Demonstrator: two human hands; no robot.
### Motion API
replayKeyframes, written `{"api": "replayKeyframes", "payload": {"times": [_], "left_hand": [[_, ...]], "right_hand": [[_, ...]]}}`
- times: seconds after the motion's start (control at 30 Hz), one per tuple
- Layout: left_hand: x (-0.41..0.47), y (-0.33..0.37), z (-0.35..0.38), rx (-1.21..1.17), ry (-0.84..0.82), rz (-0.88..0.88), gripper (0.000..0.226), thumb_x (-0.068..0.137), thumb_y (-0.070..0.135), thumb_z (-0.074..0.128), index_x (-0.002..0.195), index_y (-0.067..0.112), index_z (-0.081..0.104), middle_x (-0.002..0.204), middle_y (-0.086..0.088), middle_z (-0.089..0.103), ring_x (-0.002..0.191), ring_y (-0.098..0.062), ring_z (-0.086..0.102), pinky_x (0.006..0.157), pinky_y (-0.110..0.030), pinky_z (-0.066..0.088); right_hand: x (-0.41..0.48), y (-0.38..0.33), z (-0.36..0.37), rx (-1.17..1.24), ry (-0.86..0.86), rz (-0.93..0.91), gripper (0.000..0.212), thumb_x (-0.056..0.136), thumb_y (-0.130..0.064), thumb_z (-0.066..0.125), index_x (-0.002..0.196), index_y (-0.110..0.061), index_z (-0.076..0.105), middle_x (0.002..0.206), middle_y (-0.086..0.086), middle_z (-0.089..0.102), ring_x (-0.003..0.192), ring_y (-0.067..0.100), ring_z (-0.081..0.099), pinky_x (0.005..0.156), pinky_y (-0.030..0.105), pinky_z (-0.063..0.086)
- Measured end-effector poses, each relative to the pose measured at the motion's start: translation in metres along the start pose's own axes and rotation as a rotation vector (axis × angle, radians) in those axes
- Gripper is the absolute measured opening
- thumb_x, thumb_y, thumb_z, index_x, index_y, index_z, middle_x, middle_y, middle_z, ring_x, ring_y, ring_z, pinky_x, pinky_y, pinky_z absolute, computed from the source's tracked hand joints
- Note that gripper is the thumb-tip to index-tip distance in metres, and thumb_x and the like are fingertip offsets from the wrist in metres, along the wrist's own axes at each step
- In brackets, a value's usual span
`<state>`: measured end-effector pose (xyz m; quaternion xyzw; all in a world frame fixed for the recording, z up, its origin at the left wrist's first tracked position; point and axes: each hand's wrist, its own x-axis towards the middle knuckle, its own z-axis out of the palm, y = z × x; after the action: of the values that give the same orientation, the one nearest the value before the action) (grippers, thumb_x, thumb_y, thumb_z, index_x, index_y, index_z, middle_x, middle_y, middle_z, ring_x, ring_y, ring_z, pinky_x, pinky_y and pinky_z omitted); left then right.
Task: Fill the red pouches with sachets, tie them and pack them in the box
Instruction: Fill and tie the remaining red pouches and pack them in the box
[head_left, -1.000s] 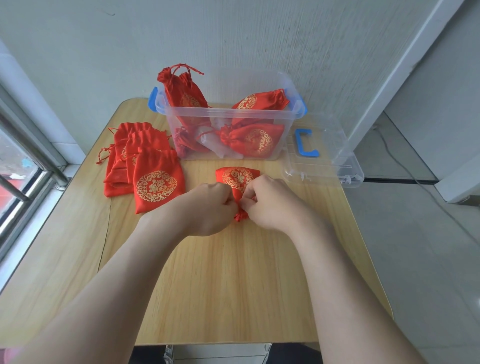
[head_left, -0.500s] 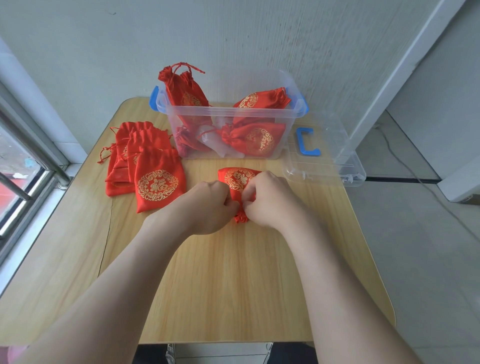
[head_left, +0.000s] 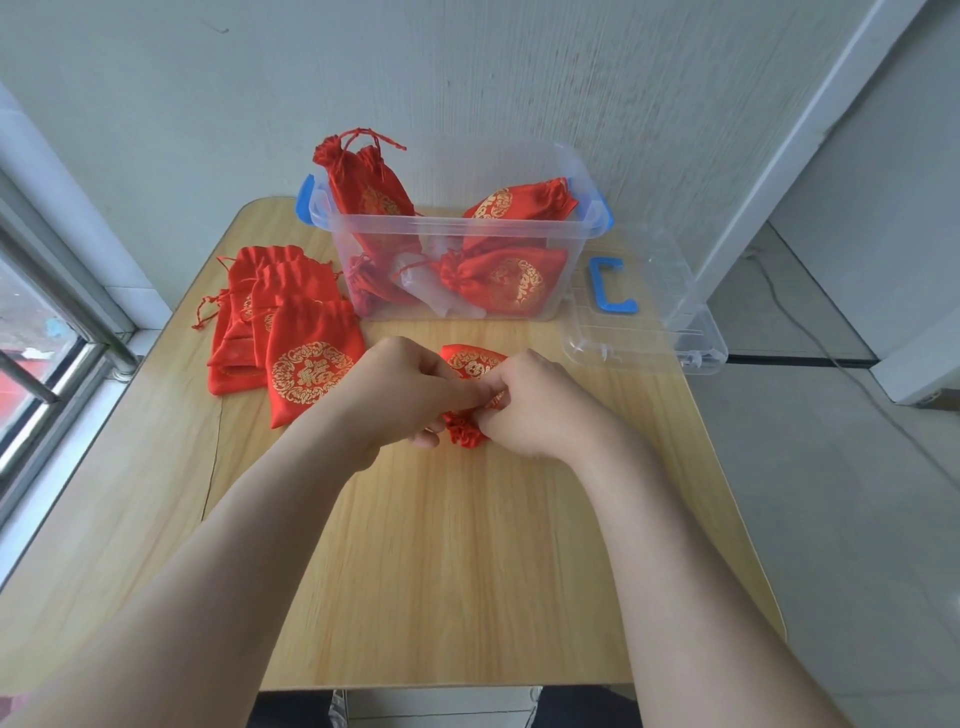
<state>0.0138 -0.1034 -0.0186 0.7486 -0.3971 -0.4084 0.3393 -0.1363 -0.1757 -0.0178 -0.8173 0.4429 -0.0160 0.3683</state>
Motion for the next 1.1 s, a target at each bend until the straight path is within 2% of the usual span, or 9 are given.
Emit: {"api": "replayKeyframes", "payload": {"times": [0.13, 0.3, 0.43, 0.53, 0.6, 0.8, 0.9, 0.97, 1.1], "left_hand": [[-0.003, 0.005, -0.002, -0.105, -0.017, -0.021, 0.038, 0.078, 0.037, 0.093, 0.068, 0.013, 0.067, 0.062, 0.004, 0.070, 0.057, -0.007, 0.064, 0.060, -0.026, 0.059], [-0.005, 0.006, -0.002, -0.199, -0.077, -0.051, 0.031, 0.096, 0.038, 0.077, 0.089, 0.012, 0.061, 0.095, -0.010, 0.082, 0.063, -0.012, 0.063, 0.059, -0.027, 0.057], [-0.003, 0.004, 0.001, -0.165, -0.029, -0.034, 0.045, 0.100, 0.044, 0.070, 0.105, -0.001, 0.072, 0.086, -0.001, 0.081, 0.060, -0.010, 0.056, 0.056, -0.024, 0.056], [-0.002, 0.004, 0.001, -0.197, 0.010, -0.004, 0.044, 0.100, 0.044, 0.070, 0.108, 0.001, 0.075, 0.085, 0.000, 0.080, 0.058, -0.009, 0.054, 0.053, -0.022, 0.055], [-0.001, 0.004, -0.001, -0.212, 0.024, 0.005, 0.041, 0.102, 0.043, 0.068, 0.107, 0.003, 0.075, 0.084, 0.001, 0.080, 0.059, -0.009, 0.054, 0.054, -0.023, 0.054], [-0.001, 0.006, -0.001, -0.182, -0.025, 0.028, 0.032, 0.111, 0.032, 0.055, 0.100, 0.008, 0.074, 0.088, 0.000, 0.078, 0.066, -0.013, 0.055, 0.064, -0.030, 0.056], [-0.001, 0.007, -0.003, -0.202, -0.035, 0.033, 0.029, 0.109, 0.032, 0.058, 0.099, 0.009, 0.074, 0.088, 0.000, 0.078, 0.062, -0.012, 0.054, 0.064, -0.031, 0.055], [-0.003, 0.007, -0.007, -0.236, -0.040, 0.014, 0.026, 0.106, 0.033, 0.064, 0.096, 0.011, 0.075, 0.086, 0.001, 0.079, 0.062, -0.012, 0.053, 0.063, -0.031, 0.053], [-0.005, 0.010, -0.009, -0.250, -0.051, -0.043, 0.031, 0.102, 0.035, 0.070, 0.106, 0.005, 0.075, 0.085, -0.001, 0.080, 0.061, -0.013, 0.052, 0.056, -0.027, 0.053]], "right_hand": [[0.000, 0.003, -0.002, -0.006, 0.011, 0.018, 0.013, 0.098, -0.027, 0.069, 0.094, -0.034, 0.081, 0.074, -0.007, 0.066, 0.064, 0.013, 0.063, 0.050, 0.022, 0.041], [-0.001, 0.002, -0.005, 0.028, 0.048, 0.027, 0.015, 0.097, -0.026, 0.071, 0.085, -0.032, 0.077, 0.081, -0.009, 0.067, 0.070, 0.009, 0.065, 0.053, 0.021, 0.043], [0.001, 0.002, -0.006, 0.117, 0.118, 0.035, 0.022, 0.101, -0.029, 0.064, 0.087, -0.032, 0.080, 0.092, -0.008, 0.076, 0.087, 0.011, 0.072, 0.067, 0.026, 0.054], [0.002, 0.000, -0.007, 0.283, 0.131, 0.014, 0.028, 0.102, -0.031, 0.061, 0.084, -0.026, 0.082, 0.087, -0.006, 0.081, 0.091, 0.016, 0.076, 0.089, 0.038, 0.061], [0.001, -0.002, -0.010, 0.389, 0.099, -0.015, 0.027, 0.103, -0.029, 0.063, 0.087, -0.019, 0.082, 0.087, -0.005, 0.082, 0.094, 0.015, 0.077, 0.097, 0.037, 0.058], [0.002, -0.002, -0.009, 0.451, 0.154, -0.053, 0.010, 0.099, -0.025, 0.076, 0.093, -0.018, 0.081, 0.079, -0.006, 0.080, 0.080, 0.005, 0.074, 0.088, 0.032, 0.059], [0.002, -0.001, -0.009, 0.449, 0.205, -0.056, 0.009, 0.096, -0.024, 0.080, 0.089, -0.019, 0.080, 0.074, -0.008, 0.079, 0.071, 0.002, 0.070, 0.082, 0.031, 0.059], [0.001, -0.002, -0.010, 0.438, 0.211, -0.048, 0.011, 0.095, -0.026, 0.081, 0.086, -0.019, 0.080, 0.077, -0.007, 0.080, 0.074, 0.005, 0.069, 0.085, 0.035, 0.060], [0.001, -0.002, -0.011, 0.407, 0.189, -0.013, 0.012, 0.091, -0.031, 0.083, 0.084, -0.021, 0.083, 0.084, -0.006, 0.081, 0.092, 0.014, 0.076, 0.094, 0.039, 0.060]]}}
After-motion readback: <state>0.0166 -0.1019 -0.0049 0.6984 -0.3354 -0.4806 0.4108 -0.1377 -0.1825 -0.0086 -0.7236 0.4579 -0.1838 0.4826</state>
